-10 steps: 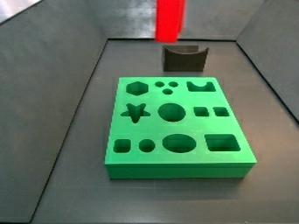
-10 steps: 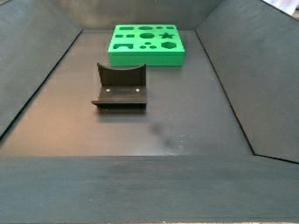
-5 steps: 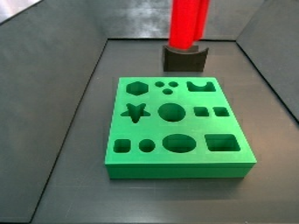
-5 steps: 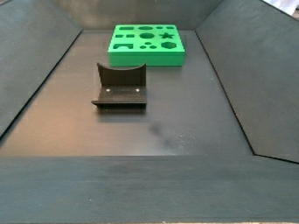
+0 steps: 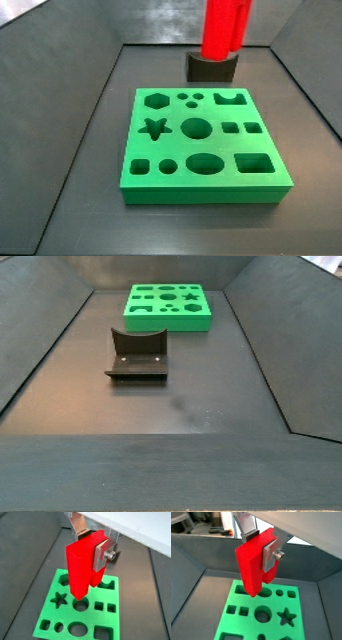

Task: Pick up the double-square object. Move up. Move to above the board. Insert the double-square object.
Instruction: Insert the double-square object.

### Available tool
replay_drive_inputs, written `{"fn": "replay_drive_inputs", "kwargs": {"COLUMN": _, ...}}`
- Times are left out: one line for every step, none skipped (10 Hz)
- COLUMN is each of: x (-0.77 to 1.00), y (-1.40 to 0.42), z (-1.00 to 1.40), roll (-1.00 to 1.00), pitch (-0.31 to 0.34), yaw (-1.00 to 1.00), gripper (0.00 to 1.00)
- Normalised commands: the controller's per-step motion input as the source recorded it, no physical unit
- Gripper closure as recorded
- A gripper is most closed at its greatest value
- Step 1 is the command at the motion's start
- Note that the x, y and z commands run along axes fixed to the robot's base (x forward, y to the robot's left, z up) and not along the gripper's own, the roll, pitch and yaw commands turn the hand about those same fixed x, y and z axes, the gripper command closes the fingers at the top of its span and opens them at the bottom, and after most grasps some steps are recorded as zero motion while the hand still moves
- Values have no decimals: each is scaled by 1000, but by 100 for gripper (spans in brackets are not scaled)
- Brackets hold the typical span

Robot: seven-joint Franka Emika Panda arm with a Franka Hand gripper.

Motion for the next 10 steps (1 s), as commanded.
{"fn": "replay_drive_inputs", "kwargs": {"x": 466, "y": -40, "z": -134, "roll": 17, "pitch": 0, "yaw": -640, "gripper": 100}}
{"fn": "replay_drive_inputs", "kwargs": {"x": 283, "y": 0, "z": -226, "roll": 51, "pitch": -1, "yaw": -817, "gripper": 100}}
{"fn": "replay_drive_inputs", "kwargs": {"x": 254, "y": 3, "z": -149, "roll": 16, "pitch": -7, "yaw": -869, "gripper": 100}}
{"fn": "replay_drive_inputs", "kwargs": {"x": 449, "y": 63, "z": 0, "roll": 0, "pitch": 0, "yaw": -409, "gripper": 100}}
{"fn": "replay_drive_inputs", "kwargs": {"x": 0, "y": 0, "z": -37, "roll": 0, "pitch": 0, "yaw": 0, "gripper": 100}}
{"fn": "replay_drive_inputs", "kwargs": {"x": 677, "y": 0, "z": -103, "roll": 41, "pitch": 14, "yaw": -126, "gripper": 100}}
{"fn": "replay_drive_inputs", "kwargs": {"x": 794, "y": 0, "z": -100, "roll": 57, "pitch": 4, "yaw": -331, "gripper": 100}}
{"fn": "replay_drive_inputs", "kwargs": {"x": 714, "y": 0, "z": -14, "roll": 9, "pitch": 0, "yaw": -451, "gripper": 100}}
{"fn": "replay_drive_inputs", "kwargs": {"x": 737, "y": 51, "z": 0, "roll": 0, "pitch": 0, "yaw": -434, "gripper": 100}}
{"fn": "replay_drive_inputs", "kwargs": {"x": 863, "y": 214, "z": 0, "roll": 0, "pitch": 0, "yaw": -366, "gripper": 100}}
